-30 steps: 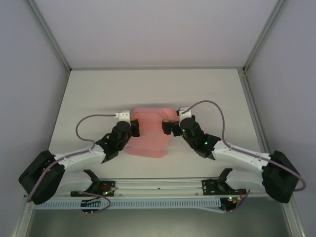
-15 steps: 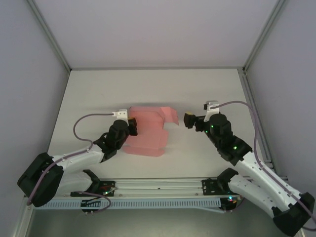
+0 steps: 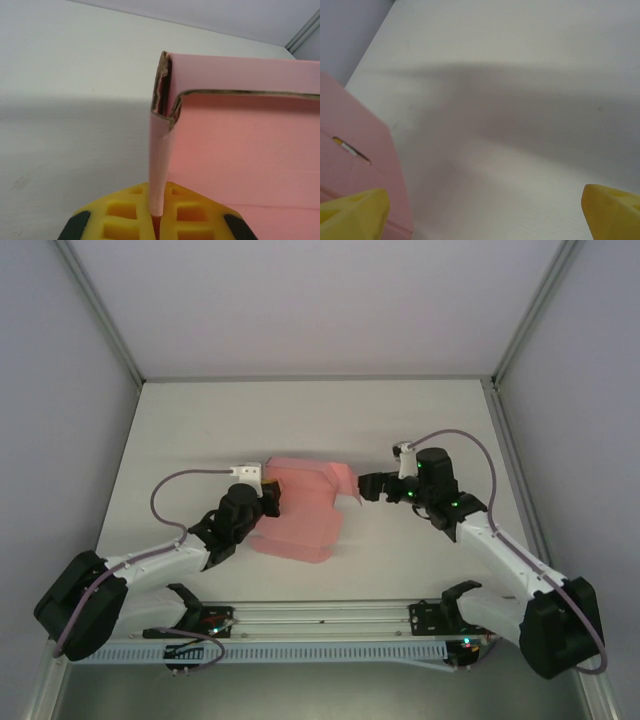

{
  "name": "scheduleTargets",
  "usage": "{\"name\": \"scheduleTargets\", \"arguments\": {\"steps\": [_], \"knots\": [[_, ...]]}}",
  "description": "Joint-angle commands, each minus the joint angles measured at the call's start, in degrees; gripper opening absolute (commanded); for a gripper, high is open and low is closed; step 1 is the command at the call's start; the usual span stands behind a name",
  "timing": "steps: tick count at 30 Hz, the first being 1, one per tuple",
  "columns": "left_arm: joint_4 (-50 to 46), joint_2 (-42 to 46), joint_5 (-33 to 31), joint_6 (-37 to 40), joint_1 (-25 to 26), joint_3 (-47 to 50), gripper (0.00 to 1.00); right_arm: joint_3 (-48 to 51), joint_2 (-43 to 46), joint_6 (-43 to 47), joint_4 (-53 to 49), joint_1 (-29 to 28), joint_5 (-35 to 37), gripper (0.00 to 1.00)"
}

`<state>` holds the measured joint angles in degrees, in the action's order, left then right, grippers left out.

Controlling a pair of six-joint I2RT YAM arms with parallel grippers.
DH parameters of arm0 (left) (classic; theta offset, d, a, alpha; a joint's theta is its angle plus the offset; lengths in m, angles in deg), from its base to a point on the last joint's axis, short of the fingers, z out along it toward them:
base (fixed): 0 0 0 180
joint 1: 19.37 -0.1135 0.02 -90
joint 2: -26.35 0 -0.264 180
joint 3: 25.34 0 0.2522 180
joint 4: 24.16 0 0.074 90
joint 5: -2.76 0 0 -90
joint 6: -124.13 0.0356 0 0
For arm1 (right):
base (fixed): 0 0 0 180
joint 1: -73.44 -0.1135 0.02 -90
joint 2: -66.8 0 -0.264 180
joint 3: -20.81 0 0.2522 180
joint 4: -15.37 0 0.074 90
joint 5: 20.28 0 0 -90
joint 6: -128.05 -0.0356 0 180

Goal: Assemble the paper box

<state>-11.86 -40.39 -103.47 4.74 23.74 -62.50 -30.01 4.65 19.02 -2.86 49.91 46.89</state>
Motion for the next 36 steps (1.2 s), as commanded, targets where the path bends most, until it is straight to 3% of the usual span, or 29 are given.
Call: {"name": "scheduleTargets", "arguments": {"steps": [1, 7, 15, 22, 30, 36], "knots": [[2.32, 0.51, 0.74, 1.32, -0.35, 0.3, 0.0, -1.69, -1.14, 1.12, 5.63, -2.62, -8.2, 0.98], [2.85, -0.36, 1.36, 0.73, -0.37, 0.24, 0.0, -2.07, -4.47, 1.04, 8.65, -8.28, -5.33, 0.98], [3.65, -0.28, 2.86, 0.21, -0.26, 0.3, 0.0, -3.08, -10.21, 0.47, 12.08, -13.93, 10.51, 0.99], [-1.57, 0.67, -2.23, -0.41, -0.25, -0.6, 0.0, -3.8, -4.92, -0.31, 4.91, -15.13, 18.84, 0.99], [-1.06, 1.57, -2.06, 0.33, -0.3, 0.03, 0.0, 0.23, 6.05, 3.29, -0.86, -15.02, 16.45, 0.88], [-0.46, 2.01, -0.94, 0.86, -0.36, 0.07, 0.0, -0.43, 5.94, 7.02, 0.16, -15.0, 8.6, 0.85]]}}
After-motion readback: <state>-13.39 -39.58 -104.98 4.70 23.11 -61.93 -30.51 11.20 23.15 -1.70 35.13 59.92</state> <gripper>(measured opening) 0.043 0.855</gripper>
